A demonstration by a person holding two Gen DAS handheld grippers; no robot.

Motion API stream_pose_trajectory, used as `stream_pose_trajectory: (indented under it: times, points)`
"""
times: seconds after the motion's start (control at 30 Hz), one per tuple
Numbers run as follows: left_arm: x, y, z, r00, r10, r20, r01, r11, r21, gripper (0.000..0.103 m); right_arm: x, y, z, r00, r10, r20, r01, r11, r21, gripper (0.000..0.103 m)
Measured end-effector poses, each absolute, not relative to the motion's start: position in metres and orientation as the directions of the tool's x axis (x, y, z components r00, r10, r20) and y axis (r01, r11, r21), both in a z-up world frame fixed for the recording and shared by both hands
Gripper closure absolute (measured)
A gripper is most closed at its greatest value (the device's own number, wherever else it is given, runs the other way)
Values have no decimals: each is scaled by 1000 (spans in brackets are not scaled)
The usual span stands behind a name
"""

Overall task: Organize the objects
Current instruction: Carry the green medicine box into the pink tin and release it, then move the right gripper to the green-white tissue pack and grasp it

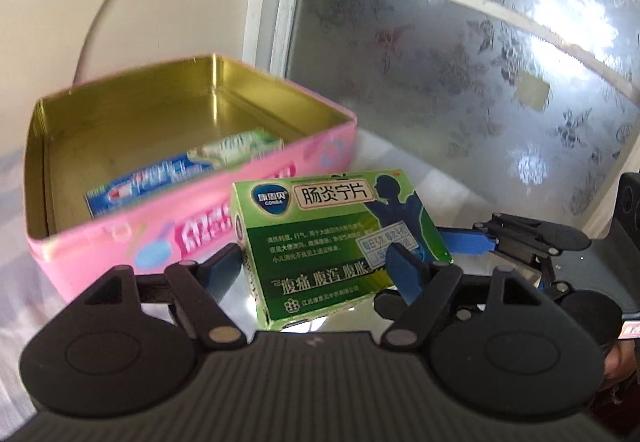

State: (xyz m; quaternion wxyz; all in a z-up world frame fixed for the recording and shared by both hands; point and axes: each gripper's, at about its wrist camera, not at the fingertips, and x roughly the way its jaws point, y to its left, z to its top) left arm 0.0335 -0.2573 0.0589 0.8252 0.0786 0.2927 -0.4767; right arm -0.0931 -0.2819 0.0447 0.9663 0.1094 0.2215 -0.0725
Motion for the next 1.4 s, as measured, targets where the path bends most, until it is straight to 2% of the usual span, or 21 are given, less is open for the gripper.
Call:
stream_pose_trajectory:
  times: [0.13, 0.23, 0.43, 0.5, 0.57, 0.67, 0.77, 0.8, 0.83, 0.93, 1.03, 1.13, 1.27, 1.4]
  points:
    - [64, -262, 94, 493, -740, -457, 792, 599, -117, 22, -56, -301, 82, 936, -87, -342, 147, 977, 155, 30]
    - [95, -270, 96, 582, -700, -414, 748, 660, -65, 22, -6, -313, 96, 940, -87, -330, 134, 983, 121, 30]
    - [151, -282, 60, 678, -541, -497, 607, 794, -36, 22, 97, -312, 70, 887, -136, -441, 166, 986, 30, 27]
    - [155, -274, 51, 688, -513, -514, 568, 821, -58, 22, 106, -306, 58, 869, -174, -463, 195, 981, -3, 27]
    - [148, -260, 51, 687, -519, -508, 564, 822, -78, 22, 99, -301, 53, 876, -164, -453, 196, 980, 23, 27]
    - [128, -242, 57, 717, -517, -468, 555, 829, -67, 22, 72, -290, 53, 899, -175, -402, 212, 976, 50, 27]
    - [101, -214, 67, 733, -549, -402, 557, 823, -108, 22, 30, -271, 62, 940, -204, -275, 233, 970, 76, 26]
    - [91, -203, 70, 743, -553, -377, 555, 824, -116, 21, 17, -264, 63, 950, -216, -224, 239, 968, 81, 16]
    - [84, -192, 72, 753, -552, -358, 549, 827, -120, 21, 3, -255, 61, 957, -234, -174, 252, 963, 93, 0]
    - [67, -159, 67, 791, -503, -348, 505, 858, -93, 21, -23, -230, 51, 975, -211, -71, 220, 962, 164, 0]
    - [61, -127, 48, 813, -419, -403, 439, 897, -46, 21, -27, -215, 42, 995, -94, -28, 98, 959, 264, 0]
    - [63, -88, 24, 826, -305, -475, 344, 939, -5, 21, -11, -189, 45, 992, -4, -130, 40, 961, 274, 0]
    - [72, -28, 5, 820, -172, -545, 200, 980, -9, 21, 20, -149, 41, 965, 97, -245, -39, 972, 233, 0]
    - [86, 34, 3, 801, -114, -588, 73, 993, -93, 21, 44, -108, 35, 925, 179, -336, -126, 977, 175, 0]
